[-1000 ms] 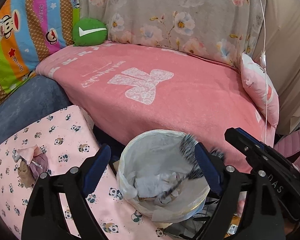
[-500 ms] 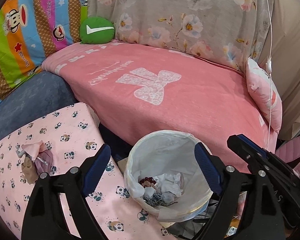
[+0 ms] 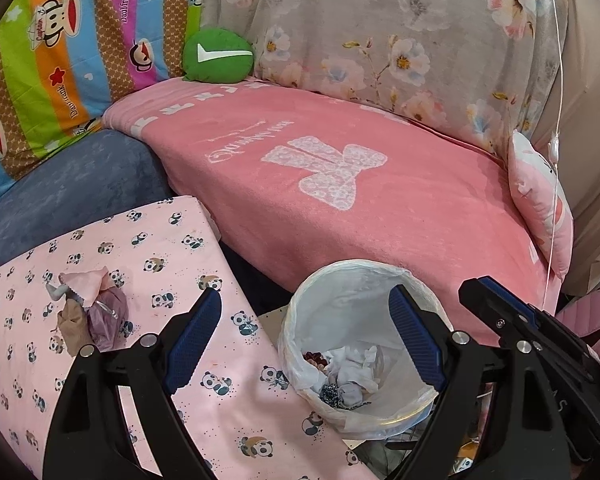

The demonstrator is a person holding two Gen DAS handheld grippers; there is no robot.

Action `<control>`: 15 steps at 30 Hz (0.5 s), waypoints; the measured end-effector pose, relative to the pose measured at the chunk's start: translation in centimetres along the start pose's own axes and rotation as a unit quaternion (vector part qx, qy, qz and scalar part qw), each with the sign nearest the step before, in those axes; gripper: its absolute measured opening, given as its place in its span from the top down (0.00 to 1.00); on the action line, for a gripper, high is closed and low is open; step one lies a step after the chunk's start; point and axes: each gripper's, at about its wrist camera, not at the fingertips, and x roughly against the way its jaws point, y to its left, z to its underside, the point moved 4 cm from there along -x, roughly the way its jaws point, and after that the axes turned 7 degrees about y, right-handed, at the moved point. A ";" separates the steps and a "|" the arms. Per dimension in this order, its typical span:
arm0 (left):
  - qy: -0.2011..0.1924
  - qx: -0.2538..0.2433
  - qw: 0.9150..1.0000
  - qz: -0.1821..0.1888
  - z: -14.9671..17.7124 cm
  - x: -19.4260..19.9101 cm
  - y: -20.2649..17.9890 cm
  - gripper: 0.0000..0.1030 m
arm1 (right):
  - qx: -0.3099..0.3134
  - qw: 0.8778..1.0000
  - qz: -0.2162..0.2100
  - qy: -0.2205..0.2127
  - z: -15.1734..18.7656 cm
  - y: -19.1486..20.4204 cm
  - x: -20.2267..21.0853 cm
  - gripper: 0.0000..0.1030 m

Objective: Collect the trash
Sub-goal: 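Release the blue sock and leopard scrunchie into the wastebasket with both tools, then return to the pile and grasp the tan sock with the left tool while the right tool grasps purple cloth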

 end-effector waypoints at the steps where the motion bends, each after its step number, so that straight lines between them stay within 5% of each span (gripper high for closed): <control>1: 0.000 0.004 1.000 -0.002 0.1 0.0 0.4 0.21 | 0.002 1.000 -0.001 0.001 0.1 0.2 -0.1 0.77; 15: 0.006 0.073 0.997 -0.037 2.0 0.3 8.1 0.21 | 0.039 0.998 -0.026 0.040 2.1 5.9 -3.3 0.77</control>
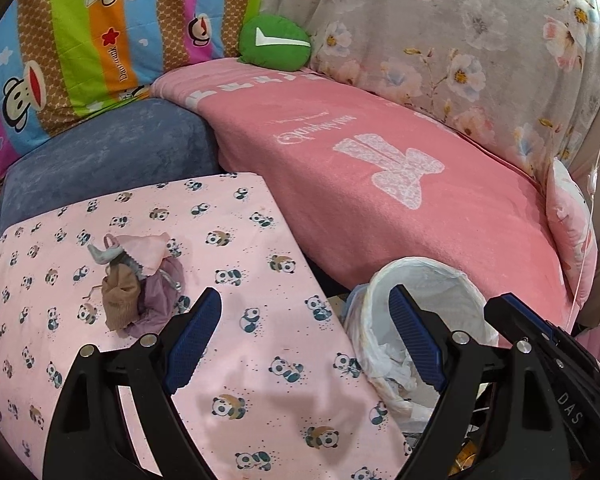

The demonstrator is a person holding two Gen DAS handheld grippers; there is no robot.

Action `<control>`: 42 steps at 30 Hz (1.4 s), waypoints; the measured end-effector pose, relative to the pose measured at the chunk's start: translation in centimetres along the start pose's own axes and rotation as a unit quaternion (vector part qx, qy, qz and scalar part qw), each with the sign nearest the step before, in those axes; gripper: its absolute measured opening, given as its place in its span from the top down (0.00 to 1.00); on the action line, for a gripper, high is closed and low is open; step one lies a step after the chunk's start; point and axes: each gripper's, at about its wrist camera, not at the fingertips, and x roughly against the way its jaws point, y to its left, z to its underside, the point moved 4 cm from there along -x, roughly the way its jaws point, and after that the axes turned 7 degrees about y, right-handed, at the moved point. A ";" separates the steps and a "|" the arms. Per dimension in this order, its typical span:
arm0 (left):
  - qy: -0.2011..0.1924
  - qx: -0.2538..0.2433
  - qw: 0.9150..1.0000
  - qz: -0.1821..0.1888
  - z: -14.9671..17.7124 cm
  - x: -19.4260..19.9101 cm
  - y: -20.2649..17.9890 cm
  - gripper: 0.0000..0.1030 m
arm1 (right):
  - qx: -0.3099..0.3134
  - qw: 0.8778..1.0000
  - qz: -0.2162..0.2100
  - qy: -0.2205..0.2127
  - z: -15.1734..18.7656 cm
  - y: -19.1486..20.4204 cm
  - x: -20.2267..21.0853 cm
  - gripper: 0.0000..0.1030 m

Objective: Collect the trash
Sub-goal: 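Return to the pile and grasp the tan sock with the left tool while the right tool grasps purple cloth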

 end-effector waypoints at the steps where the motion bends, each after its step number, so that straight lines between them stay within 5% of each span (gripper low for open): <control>1: 0.001 0.004 1.000 -0.004 0.1 0.0 0.6 0.21 | 0.004 1.000 -0.002 0.004 0.2 0.5 -0.4 0.77; 15: 0.031 0.085 0.995 -0.050 1.9 -2.1 11.7 0.21 | 0.051 0.996 -0.029 0.065 3.2 8.6 -6.7 0.70; 28: 0.060 0.113 0.991 -0.032 2.5 -5.2 17.3 0.24 | 0.085 0.987 -0.056 0.128 5.3 15.4 -14.9 0.70; 36: 0.081 0.109 0.991 0.023 2.3 -6.9 18.0 0.64 | 0.086 0.982 -0.068 0.154 5.8 17.7 -18.6 0.70; 42: 0.078 0.111 0.990 0.038 2.7 -6.4 18.6 0.76 | 0.083 0.980 -0.075 0.166 6.1 19.1 -21.3 0.70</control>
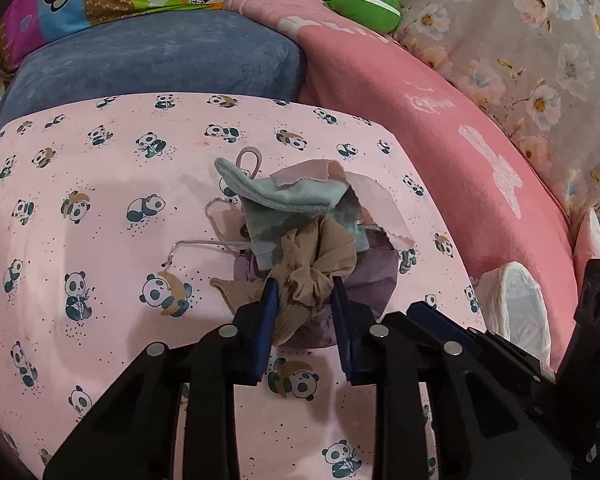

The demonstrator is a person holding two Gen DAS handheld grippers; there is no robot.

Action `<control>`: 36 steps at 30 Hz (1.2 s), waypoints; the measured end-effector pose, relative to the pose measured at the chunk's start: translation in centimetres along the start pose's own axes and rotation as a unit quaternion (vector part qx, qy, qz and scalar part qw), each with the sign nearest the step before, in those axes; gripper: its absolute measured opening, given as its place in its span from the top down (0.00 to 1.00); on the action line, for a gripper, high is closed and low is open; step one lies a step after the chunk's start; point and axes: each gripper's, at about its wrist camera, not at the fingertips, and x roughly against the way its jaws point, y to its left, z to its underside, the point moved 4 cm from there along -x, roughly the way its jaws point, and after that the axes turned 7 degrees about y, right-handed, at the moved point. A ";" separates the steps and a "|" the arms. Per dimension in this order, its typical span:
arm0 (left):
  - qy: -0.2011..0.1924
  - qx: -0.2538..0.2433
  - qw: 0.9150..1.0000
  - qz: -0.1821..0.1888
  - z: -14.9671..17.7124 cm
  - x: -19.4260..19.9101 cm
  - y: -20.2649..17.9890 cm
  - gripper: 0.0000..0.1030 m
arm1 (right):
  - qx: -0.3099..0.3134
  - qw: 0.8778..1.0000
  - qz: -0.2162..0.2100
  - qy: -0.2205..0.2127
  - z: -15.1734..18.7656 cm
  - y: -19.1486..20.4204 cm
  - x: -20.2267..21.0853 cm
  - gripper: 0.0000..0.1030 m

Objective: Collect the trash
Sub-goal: 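Return to the pile and grasp the tan sock with the left tool while the right tool grasps purple cloth, then carry the tan sock and purple cloth over the wastebasket and open both tools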

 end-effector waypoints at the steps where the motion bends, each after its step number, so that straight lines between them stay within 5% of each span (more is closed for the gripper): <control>1: -0.001 0.000 1.000 0.000 0.0 0.1 0.1 0.76 | 0.000 1.000 0.000 0.002 0.0 0.0 -0.2 0.70; 6: -0.006 -0.002 1.000 -0.006 0.1 0.6 0.1 0.77 | -0.006 1.000 -0.009 0.020 -0.2 0.2 -2.1 0.71; 9: -0.009 -0.003 1.000 -0.010 0.2 0.9 0.0 0.78 | -0.006 1.000 -0.014 0.019 -0.2 0.0 -2.1 0.97; 21: -0.036 -0.014 0.999 -0.010 1.1 4.0 -2.3 0.83 | -0.008 0.997 -0.017 -0.079 -0.7 -0.4 6.2 0.97; 36: -0.071 -0.085 0.994 0.003 2.3 7.7 -11.1 0.83 | -0.033 0.983 -0.007 -0.178 -0.4 -4.0 19.1 0.97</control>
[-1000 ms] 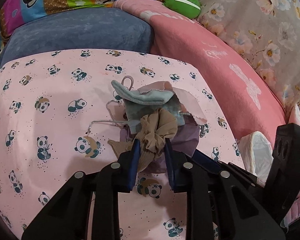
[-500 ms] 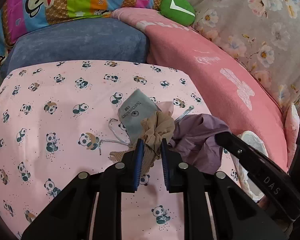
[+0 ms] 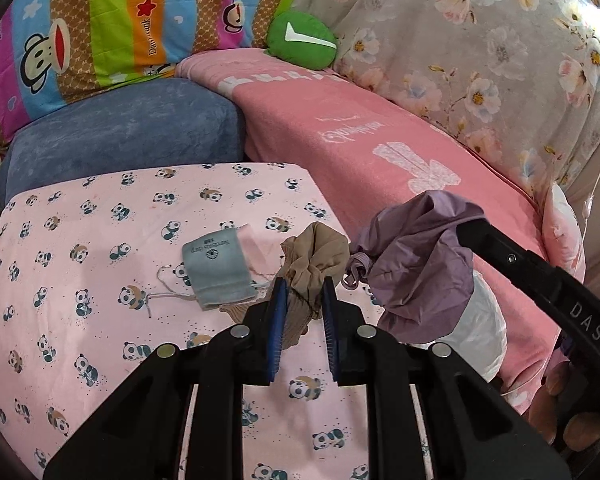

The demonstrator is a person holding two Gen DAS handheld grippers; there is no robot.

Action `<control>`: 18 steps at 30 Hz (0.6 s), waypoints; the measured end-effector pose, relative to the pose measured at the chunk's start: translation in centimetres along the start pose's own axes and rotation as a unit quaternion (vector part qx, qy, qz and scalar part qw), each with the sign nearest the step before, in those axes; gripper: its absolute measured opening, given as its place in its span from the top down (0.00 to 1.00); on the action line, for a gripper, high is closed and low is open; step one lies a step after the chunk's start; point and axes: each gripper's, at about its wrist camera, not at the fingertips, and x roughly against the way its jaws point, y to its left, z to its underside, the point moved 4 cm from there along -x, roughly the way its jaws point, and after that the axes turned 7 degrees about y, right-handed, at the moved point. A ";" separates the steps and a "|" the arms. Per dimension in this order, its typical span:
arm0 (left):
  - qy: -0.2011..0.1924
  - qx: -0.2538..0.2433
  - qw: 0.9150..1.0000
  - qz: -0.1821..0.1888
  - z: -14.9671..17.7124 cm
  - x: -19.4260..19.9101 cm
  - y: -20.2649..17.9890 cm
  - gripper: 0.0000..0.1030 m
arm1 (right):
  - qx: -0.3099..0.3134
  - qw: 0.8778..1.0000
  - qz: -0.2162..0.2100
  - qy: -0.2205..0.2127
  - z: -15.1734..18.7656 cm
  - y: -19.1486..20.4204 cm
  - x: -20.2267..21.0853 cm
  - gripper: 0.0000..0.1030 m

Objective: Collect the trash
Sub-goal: 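Carry the tan sock and purple cloth over the wastebasket and open both tools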

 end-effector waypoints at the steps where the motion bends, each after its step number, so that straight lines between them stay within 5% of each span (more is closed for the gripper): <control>1: -0.001 -0.005 1.000 0.002 0.0 0.1 -0.5 0.83 | -0.002 1.000 0.004 -0.008 -0.3 -0.6 1.1 0.97; 18: 0.001 -0.098 0.995 0.028 0.3 -0.3 -11.8 0.83 | -0.050 0.995 0.050 -0.076 -1.5 -9.4 11.8 0.97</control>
